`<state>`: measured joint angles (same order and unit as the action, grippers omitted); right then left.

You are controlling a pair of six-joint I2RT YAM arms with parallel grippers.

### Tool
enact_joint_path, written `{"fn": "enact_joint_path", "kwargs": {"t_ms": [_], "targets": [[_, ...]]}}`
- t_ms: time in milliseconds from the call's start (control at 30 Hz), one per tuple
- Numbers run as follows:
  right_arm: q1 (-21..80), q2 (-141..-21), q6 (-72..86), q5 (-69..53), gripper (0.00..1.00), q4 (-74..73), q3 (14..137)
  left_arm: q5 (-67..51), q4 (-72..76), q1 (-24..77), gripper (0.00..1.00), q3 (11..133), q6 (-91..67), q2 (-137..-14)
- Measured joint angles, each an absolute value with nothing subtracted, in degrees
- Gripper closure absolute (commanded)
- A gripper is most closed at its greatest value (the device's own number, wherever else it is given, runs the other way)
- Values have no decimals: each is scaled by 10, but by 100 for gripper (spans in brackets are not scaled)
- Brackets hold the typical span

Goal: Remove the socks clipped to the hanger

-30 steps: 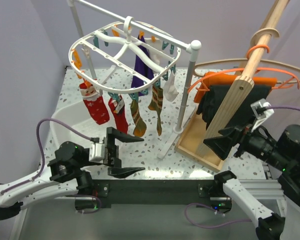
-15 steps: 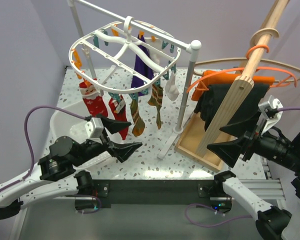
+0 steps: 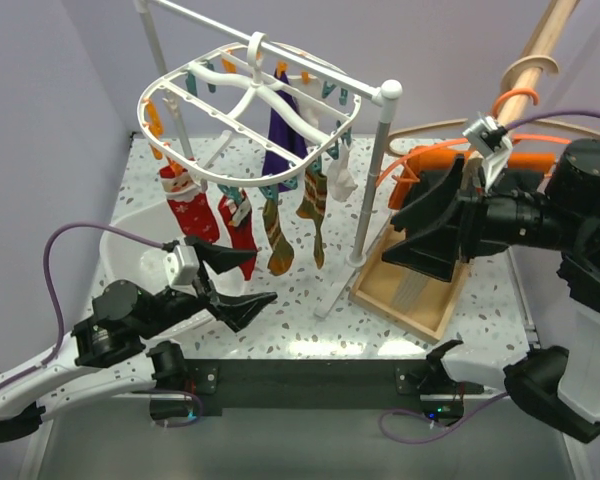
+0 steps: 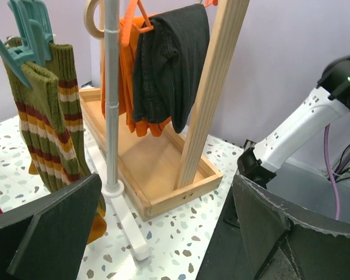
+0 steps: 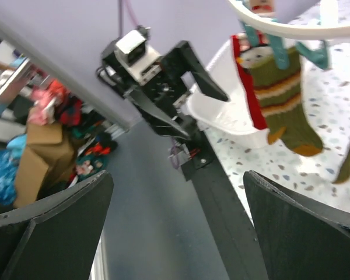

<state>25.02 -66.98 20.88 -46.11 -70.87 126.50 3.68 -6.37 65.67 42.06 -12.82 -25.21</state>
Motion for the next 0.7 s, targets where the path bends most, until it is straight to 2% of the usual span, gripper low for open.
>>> {"fn": "enact_joint_path", "kwargs": {"t_ms": [100,133,233,333,400,533,700], "targets": [[369,-723,216,-387,1,-716,1317,41,-63,657,0,415,-126,-255],[437,-732,218,-348,2,-715,1316,42,-63,657,0,414,-125,-257],[742,-810,225,-142,1,-742,1355,48,-63,657,0,413,-124,-268],[894,-925,222,10,2,-740,1435,53,-65,657,0,413,-124,-274],[923,-946,218,88,2,-726,1386,60,-68,657,0,413,-125,-273],[923,-900,215,211,2,-700,1222,83,-86,657,0,413,-131,-256],[920,-882,218,356,4,-670,1192,175,-124,657,2,406,-159,-192]]}}
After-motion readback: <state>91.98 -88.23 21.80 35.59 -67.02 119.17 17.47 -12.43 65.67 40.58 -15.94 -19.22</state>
